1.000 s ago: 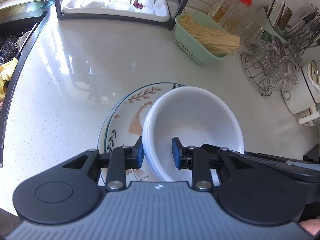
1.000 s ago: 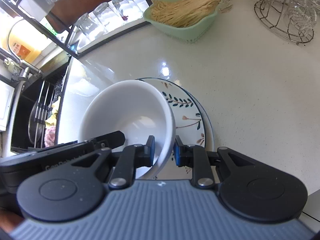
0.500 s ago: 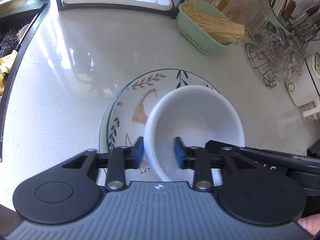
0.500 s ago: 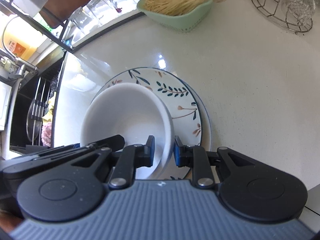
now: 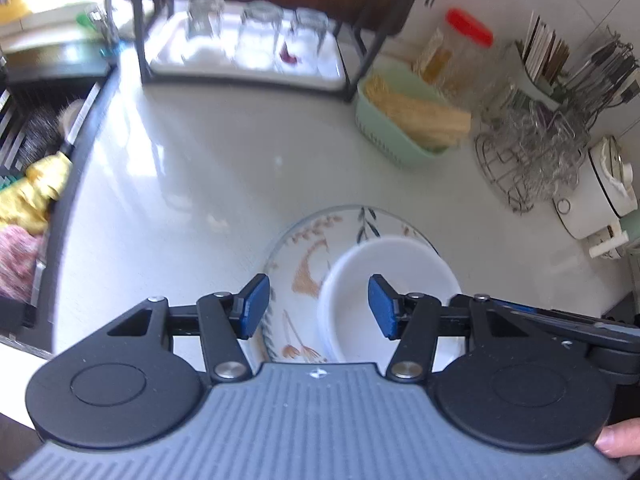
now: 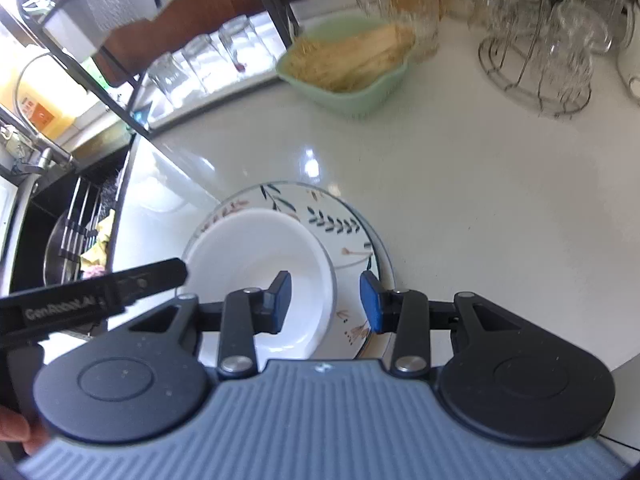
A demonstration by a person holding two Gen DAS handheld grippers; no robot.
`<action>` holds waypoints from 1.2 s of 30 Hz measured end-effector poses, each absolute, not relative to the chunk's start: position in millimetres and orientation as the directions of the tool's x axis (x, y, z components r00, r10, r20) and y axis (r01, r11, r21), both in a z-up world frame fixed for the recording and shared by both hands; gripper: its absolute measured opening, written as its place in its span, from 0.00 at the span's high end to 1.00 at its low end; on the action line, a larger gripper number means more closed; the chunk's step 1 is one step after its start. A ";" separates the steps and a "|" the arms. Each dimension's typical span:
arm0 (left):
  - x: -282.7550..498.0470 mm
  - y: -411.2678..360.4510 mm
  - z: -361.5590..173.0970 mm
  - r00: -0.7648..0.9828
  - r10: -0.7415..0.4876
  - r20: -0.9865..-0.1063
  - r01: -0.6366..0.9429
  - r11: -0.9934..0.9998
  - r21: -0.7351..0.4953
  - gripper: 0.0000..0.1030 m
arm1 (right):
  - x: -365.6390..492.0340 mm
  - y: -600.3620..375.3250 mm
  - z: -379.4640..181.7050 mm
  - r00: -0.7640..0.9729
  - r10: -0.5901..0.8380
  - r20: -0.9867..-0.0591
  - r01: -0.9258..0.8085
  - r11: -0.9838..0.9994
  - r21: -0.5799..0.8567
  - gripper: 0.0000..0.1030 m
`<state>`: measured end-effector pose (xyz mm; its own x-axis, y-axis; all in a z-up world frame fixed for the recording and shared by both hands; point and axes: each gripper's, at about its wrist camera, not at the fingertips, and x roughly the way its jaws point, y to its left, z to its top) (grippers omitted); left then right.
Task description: Organize plates and bowls
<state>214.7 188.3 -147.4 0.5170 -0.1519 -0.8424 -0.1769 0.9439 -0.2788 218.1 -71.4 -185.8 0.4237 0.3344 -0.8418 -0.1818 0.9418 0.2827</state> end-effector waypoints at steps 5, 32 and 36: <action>193.4 191.8 -112.5 0.589 -0.075 -0.805 -0.219 0.944 -0.248 0.41 | 211.7 -81.5 -154.6 0.483 0.377 -0.790 -0.243 0.925 0.293 0.61; 22.9 75.0 3.1 0.750 0.250 -0.612 -0.394 0.913 -0.109 0.04 | 106.4 -194.7 -73.6 0.673 0.536 -0.509 -0.493 0.839 0.231 0.10; 0.5 51.6 -5.5 0.748 0.252 -0.614 -0.395 0.912 -0.107 0.04 | 84.4 -210.4 -80.5 0.673 0.535 -0.511 -0.497 0.839 0.222 0.10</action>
<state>0.5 51.6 -5.5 0.7478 0.2517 -0.6144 -0.3950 0.9124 -0.1069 84.4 -210.4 -80.5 0.6734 0.5346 -0.5106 -0.4972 0.8387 0.2225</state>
